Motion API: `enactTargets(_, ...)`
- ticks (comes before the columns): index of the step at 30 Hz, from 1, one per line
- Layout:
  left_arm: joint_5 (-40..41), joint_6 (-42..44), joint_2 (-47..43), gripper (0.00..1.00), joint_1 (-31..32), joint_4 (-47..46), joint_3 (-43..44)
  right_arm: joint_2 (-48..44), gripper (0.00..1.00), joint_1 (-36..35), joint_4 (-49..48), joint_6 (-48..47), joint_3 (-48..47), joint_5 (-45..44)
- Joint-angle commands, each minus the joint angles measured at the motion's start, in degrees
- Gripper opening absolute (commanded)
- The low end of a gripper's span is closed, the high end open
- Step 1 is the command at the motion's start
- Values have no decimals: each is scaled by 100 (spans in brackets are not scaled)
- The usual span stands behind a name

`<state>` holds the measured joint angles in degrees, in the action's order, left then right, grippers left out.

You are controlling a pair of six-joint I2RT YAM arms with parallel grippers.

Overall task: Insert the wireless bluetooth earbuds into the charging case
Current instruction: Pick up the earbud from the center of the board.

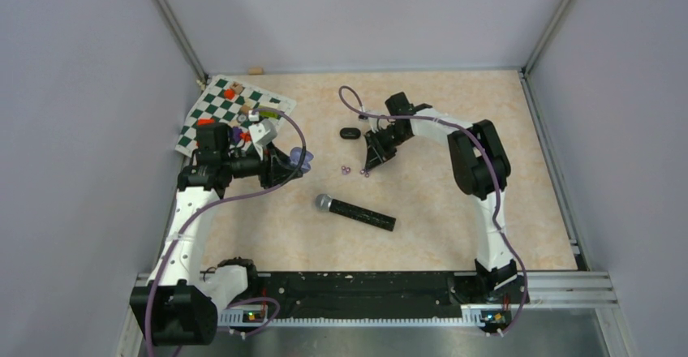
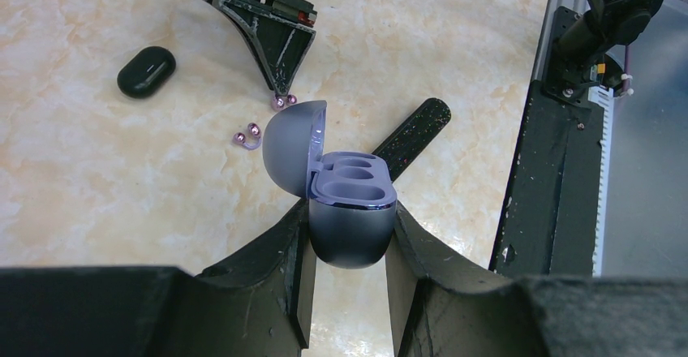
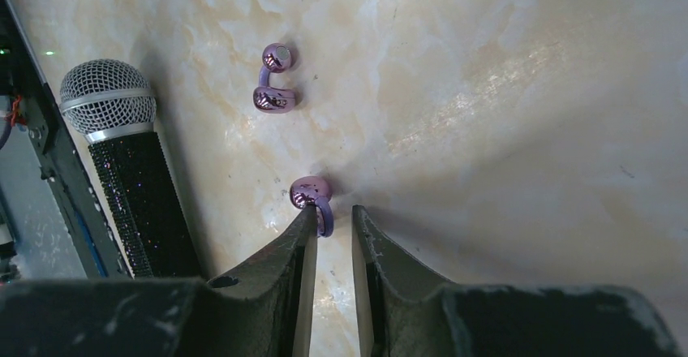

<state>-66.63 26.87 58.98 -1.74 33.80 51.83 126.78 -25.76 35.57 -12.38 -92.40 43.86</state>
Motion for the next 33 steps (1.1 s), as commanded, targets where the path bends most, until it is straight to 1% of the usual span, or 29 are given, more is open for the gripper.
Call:
enactTargets(1, -194, -7, -118, 0, -31, -160, -42, 173, 21, -32, 167, -115, -164, 158)
enactTargets(5, -195, -12, -111, 0, -44, -163, -42, 124, 17, 35, 132, -108, -174, 410)
enactTargets(8, -200, -13, -110, 0, -43, -157, -42, 19, 9, 99, -6, -90, -119, 550)
enactTargets(13, -205, 1, -86, 0, -42, -163, -50, -242, 7, 205, -221, -149, 25, 753)
enactTargets(18, -203, -11, -74, 0, -42, -174, -48, -517, 0, 229, -366, -276, 164, 777)
enactTargets(23, -217, -127, -73, 0, -44, -288, -76, -804, 0, 235, -358, -433, 208, 783)
enactTargets(28, -216, -243, -38, 0, -34, -350, -35, -1559, 0, 255, -385, -734, 335, 495)
enactTargets(33, -159, -417, -67, 0, -26, -489, -34, -2558, 0, 276, -460, -865, 449, 333)
